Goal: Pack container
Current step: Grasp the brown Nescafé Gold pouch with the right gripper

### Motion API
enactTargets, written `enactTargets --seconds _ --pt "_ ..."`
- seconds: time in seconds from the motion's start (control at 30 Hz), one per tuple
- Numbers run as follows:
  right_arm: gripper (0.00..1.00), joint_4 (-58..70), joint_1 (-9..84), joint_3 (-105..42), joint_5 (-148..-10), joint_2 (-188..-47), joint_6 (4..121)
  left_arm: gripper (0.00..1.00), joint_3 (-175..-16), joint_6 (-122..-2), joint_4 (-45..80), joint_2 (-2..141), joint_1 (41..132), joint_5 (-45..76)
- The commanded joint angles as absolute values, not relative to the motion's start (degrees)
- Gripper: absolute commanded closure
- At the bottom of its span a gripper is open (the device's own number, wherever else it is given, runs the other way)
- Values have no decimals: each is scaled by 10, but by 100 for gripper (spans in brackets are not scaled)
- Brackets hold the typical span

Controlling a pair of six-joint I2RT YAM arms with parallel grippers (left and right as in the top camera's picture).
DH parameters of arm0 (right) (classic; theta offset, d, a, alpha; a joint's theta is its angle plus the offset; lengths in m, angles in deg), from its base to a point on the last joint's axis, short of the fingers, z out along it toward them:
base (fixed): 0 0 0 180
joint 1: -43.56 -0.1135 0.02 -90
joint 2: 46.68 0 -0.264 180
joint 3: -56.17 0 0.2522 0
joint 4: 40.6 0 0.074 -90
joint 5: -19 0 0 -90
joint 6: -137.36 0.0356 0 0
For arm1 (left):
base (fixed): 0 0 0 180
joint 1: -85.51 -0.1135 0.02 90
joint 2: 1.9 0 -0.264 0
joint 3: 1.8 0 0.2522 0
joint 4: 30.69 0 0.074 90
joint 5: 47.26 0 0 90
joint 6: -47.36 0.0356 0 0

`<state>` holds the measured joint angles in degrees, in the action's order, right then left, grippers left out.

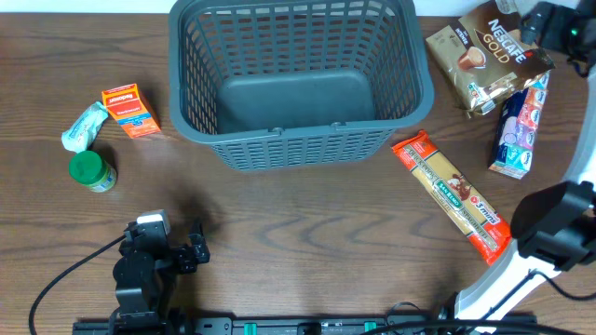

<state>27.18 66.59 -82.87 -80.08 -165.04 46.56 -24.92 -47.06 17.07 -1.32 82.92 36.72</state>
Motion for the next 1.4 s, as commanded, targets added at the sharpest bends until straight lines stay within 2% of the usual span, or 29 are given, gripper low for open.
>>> enactTargets --seconds 0.0,0.3,0.6,0.77,1.17,1.27,1.37 --pt "1 271 685 -832 -878 -1709 459 1 -244 -463 168 -17 825 363" --pt "1 186 738 -832 -975 -1819 437 1 -244 -463 168 -17 825 363" --pt "1 144 779 -831 -1037 -1857 429 1 -244 -463 168 -17 825 363" --pt "1 114 773 -831 -1097 -1886 417 1 -244 -463 168 -17 825 363" --pt "1 33 739 -831 -1128 -1944 435 1 -244 -463 168 -17 825 363" --pt "13 33 724 -831 -1129 -1950 435 2 -244 -463 168 -17 825 363" --pt "18 29 710 -831 -1130 -1951 434 2 -244 -463 168 -17 825 363"
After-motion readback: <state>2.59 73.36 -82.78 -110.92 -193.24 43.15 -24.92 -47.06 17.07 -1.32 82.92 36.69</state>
